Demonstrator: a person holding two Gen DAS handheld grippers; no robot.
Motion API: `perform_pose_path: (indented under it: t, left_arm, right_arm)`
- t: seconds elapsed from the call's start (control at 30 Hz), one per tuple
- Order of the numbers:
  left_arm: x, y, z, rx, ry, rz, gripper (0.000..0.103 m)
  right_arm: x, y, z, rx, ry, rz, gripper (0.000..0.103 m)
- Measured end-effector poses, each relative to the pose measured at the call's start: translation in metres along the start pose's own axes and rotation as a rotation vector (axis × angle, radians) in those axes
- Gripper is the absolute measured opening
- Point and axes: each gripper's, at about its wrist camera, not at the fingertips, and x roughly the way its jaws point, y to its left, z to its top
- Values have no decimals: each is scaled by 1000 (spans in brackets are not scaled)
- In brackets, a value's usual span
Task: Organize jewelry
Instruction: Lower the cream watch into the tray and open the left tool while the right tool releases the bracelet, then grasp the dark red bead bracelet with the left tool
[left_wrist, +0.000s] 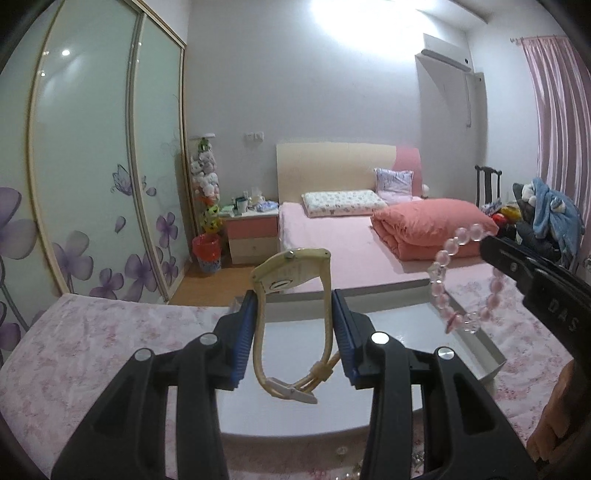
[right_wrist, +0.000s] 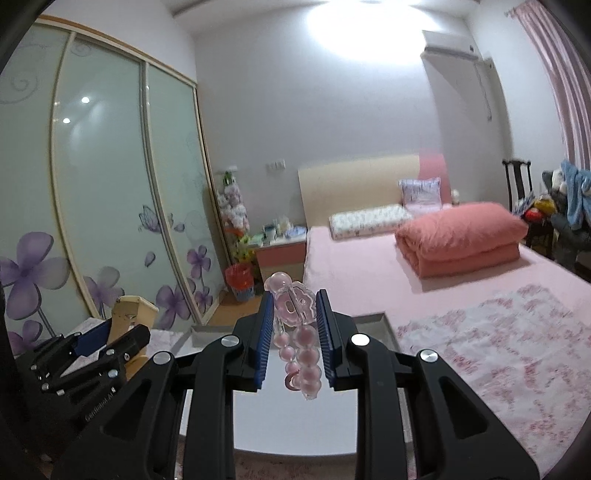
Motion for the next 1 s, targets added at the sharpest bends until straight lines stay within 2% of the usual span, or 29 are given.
perform_pose_path:
  t: [0.27,0.43,0.5,0.53,0.6,0.67,1.0]
  left_arm:
    - [59,-3,-11,6,138,-20,40]
    - [82,1,-20,4,207,-41,42]
    - [87,0,-24,6,231,-48,46]
    - [89,0,-25,5,237,-50,46]
    - [89,2,-26,0,236,-44,50]
    - [87,6,-23,-10,224,-41,54]
    - [52,32,-5,-66,145,-4,54]
  right_arm:
    - [66,-10,-16,86,215,14,24]
    - [85,-18,-29,116,309,-8,25]
    - [88,-19,-32,112,333,-14,27]
    - [87,-19,-32,112,335,-17,31]
    - [78,-18,-29,106,305,-27,44]
    - [68,-19,-24,98,277,-33,44]
    - [29,-23,0,92,166,-30,44]
